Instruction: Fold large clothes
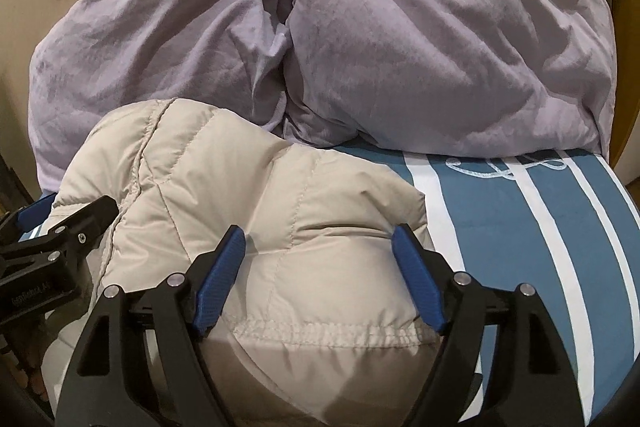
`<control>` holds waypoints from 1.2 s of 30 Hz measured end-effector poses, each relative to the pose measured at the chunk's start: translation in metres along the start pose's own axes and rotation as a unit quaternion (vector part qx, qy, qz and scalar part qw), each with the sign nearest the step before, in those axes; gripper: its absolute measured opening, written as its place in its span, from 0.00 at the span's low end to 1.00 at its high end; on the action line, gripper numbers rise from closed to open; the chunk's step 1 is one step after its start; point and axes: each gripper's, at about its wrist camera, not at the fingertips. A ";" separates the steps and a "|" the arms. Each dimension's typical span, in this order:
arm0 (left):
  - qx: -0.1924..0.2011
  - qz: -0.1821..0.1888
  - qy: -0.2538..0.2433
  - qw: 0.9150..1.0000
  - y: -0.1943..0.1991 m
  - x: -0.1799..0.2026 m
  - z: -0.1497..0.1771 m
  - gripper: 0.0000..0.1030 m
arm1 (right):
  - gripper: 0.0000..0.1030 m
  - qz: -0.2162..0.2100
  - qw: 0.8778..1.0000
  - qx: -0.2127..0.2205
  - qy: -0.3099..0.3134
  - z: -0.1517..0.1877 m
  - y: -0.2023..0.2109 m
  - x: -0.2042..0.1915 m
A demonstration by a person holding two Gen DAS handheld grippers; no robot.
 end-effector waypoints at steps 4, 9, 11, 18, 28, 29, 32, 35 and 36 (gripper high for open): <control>0.001 -0.005 -0.005 1.000 -0.003 0.003 0.001 0.98 | 0.76 0.003 1.000 -0.005 0.003 0.001 -0.002 -0.001; 0.004 -0.010 -0.009 1.000 -0.002 0.004 0.003 0.98 | 0.76 0.013 0.999 -0.024 0.017 -0.001 -0.003 -0.004; 0.005 -0.009 -0.010 1.000 -0.001 0.004 0.003 0.98 | 0.76 0.018 0.999 -0.034 0.027 -0.003 0.001 -0.005; -0.020 -0.004 0.022 1.000 0.033 -0.007 0.005 0.98 | 0.97 0.024 0.998 -0.049 0.038 -0.002 0.058 0.000; -0.008 0.020 0.054 0.998 0.122 -0.010 0.039 0.98 | 0.99 0.005 0.996 -0.063 0.065 0.029 0.132 -0.007; -0.008 0.022 0.058 0.998 0.130 -0.010 0.042 0.98 | 0.99 0.001 0.995 -0.067 0.067 0.034 0.136 -0.008; -0.006 0.021 0.078 0.997 0.158 -0.016 0.057 0.98 | 0.99 -0.007 0.994 -0.075 0.077 0.051 0.154 -0.012; -0.006 0.012 0.097 0.995 0.181 -0.024 0.070 0.98 | 0.99 -0.015 0.993 -0.085 0.082 0.067 0.169 -0.012; -0.007 0.010 0.104 0.994 0.188 -0.028 0.074 0.98 | 0.99 -0.017 0.992 -0.094 0.081 0.073 0.173 -0.011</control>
Point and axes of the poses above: each gripper's, at about its wrist camera, not at the fingertips, and y roughly against the way its jaws point, x to its right, z to its underside, and after that the axes turned 8 degrees about y, right-handed
